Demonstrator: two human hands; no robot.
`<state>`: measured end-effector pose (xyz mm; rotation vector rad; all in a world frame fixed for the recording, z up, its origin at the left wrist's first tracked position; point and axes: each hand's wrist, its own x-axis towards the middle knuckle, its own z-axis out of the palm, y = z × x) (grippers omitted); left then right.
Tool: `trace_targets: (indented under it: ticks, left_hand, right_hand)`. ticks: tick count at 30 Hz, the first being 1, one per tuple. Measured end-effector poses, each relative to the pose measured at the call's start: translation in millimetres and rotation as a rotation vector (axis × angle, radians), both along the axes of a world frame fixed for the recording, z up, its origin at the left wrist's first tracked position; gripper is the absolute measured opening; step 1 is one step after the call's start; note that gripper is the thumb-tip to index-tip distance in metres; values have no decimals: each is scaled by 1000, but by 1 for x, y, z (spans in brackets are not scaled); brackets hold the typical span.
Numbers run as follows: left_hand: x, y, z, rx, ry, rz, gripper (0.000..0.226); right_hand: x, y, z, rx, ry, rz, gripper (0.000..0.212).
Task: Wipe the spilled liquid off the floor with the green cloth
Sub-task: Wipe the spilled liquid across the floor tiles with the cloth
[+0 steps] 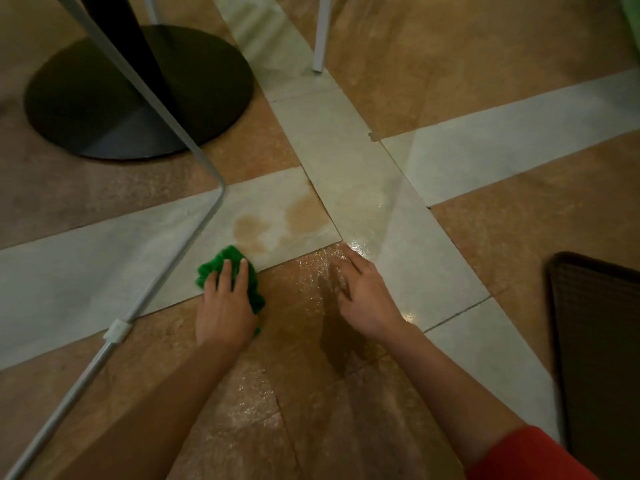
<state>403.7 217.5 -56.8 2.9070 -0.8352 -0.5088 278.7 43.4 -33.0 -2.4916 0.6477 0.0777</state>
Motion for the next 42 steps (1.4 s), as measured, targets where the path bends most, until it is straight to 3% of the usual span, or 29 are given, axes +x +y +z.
trace_targets:
  ticks: [5,13,17,20,29,36,42]
  left_hand:
    - [38,-21,3,-17,70,62,78]
    - [24,-37,-23,-88,-11,-205,66]
    - [54,-29,-19,-160,-65,-19,58]
    - [79,-54,-16,-106,-1,7,59]
    - [57,-67,-29,-176,-68,-303,58]
    - [75,-99,-22,-164,-78,-47,58]
    - [37,-111,-28,-184,-61,-256,58]
  right_hand:
    - [23,4,0,-10,51,63,52]
    - [43,-9,-10,-27,90,69,55]
    - [35,-16,-11,2,64,1,54]
    - [33,-18,-12,0,79,-3,54]
    - [45,-30,-24,-4,64,-32,56]
    - [33,-43,-23,-64,53,-43,62]
    - [36,-53,-26,-72,29,-86,61]
